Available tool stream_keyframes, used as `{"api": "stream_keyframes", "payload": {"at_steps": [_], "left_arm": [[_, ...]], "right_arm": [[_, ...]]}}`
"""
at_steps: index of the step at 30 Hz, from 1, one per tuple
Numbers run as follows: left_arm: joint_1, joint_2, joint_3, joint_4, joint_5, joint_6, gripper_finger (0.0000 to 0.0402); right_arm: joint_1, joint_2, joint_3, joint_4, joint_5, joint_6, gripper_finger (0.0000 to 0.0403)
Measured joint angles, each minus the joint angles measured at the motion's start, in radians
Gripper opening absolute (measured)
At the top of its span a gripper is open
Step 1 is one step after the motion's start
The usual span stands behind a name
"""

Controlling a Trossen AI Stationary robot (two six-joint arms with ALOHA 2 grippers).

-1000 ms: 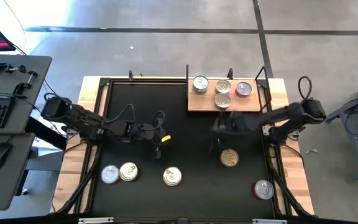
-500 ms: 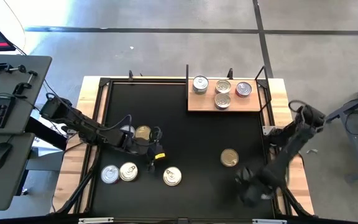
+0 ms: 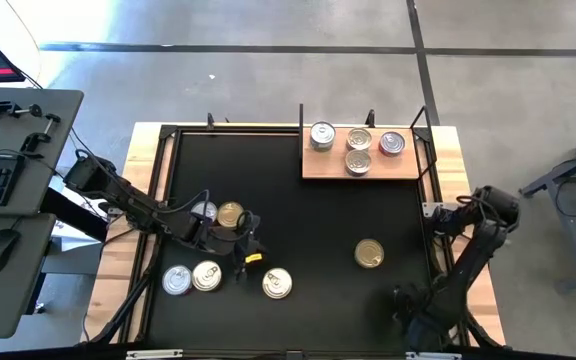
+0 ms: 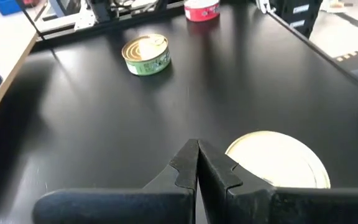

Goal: Stack canned seafood by type on shelf
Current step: Put the red tuna can on the shelf

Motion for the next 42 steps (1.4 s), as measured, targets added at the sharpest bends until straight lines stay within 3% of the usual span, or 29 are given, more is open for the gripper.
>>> {"api": "stream_keyframes", "payload": {"at_steps": [7,11,19,32,37,42], "left_arm": [[0.000,0.000,0.000,0.022,0.000,-0.002,0.0000],[0.000,0.000,0.000,0.022,0.000,-0.002,0.0000],[0.000,0.000,0.000,0.029,0.000,-0.003,0.0000],[-0.001,0.000,0.000,0.101,0.000,-0.038,0.0000],[-0.014,0.006,0.000,0.175,0.001,-0.029,0.0000],[-0.015,0.086,0.008,0.322,0.004,-0.048,0.0000]], "right_arm": [[-0.043,0.002,-0.114,0.126,-0.065,-0.082,0.0002],[-0.077,0.004,-0.124,0.086,-0.041,-0.127,0.0001],[-0.221,0.011,-0.126,-0.108,0.215,-0.278,0.0000],[-0.552,0.012,-0.126,0.031,0.653,-0.502,0.0000],[-0.648,0.011,-0.105,0.073,0.680,-0.618,0.0000],[-0.641,0.011,0.005,-0.123,0.711,-0.667,0.0000]]}}
